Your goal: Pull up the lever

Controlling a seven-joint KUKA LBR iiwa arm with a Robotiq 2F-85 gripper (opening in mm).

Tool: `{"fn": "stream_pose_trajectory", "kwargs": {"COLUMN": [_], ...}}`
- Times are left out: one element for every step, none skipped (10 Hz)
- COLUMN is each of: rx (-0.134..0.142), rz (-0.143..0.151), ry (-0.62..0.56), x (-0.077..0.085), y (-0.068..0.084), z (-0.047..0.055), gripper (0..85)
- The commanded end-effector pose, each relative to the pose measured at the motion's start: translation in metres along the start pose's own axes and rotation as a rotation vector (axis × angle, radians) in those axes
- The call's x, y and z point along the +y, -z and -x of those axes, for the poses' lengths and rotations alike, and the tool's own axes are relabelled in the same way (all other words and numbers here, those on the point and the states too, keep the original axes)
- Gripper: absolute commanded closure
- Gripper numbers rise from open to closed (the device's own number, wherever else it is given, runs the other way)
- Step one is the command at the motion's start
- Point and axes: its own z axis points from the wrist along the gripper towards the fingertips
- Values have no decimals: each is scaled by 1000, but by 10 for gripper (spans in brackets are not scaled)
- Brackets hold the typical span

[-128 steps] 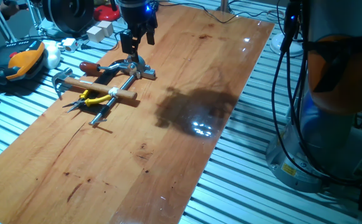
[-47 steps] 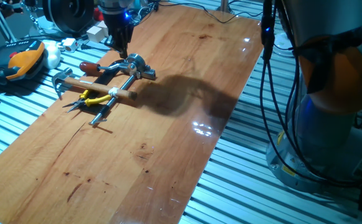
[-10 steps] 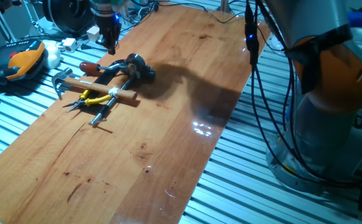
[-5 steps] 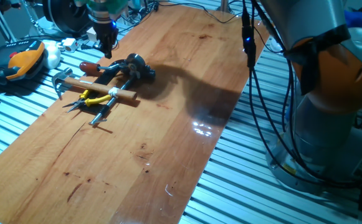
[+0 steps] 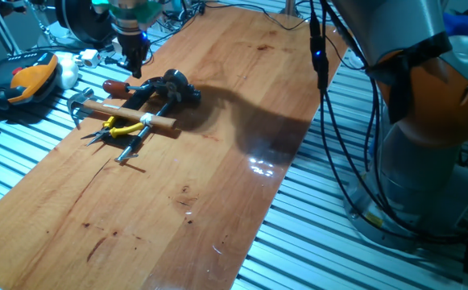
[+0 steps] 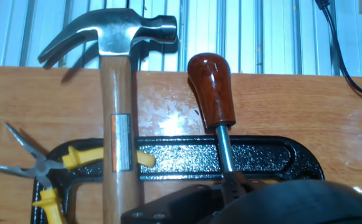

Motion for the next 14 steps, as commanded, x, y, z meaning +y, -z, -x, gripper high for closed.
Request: {"fn": "stream_pose_trajectory", "kwargs": {"rx": [-3,-4,-1,-1,-2,-4,-7,-9,-10,-9,-6,-6,-5,-11], "rz": [4,5,7,10,10,10,11,11,12,14,20,17,8,4], "ry": [0,0,-1,-1,3,6,6,8,7,7,4,5,5,6], "x": [0,2,2,2,2,2,3,3,3,3,2,1,1,0], "y": [-4,-6,-6,-7,-9,-10,-12,-16,-17,-17,-17,-15,-13,-13], "z": [1,1,1,2,2,2,3,4,4,5,6,11,16,18], "gripper": [850,850,850,850,850,850,850,850,850,850,850,850,850,850]}}
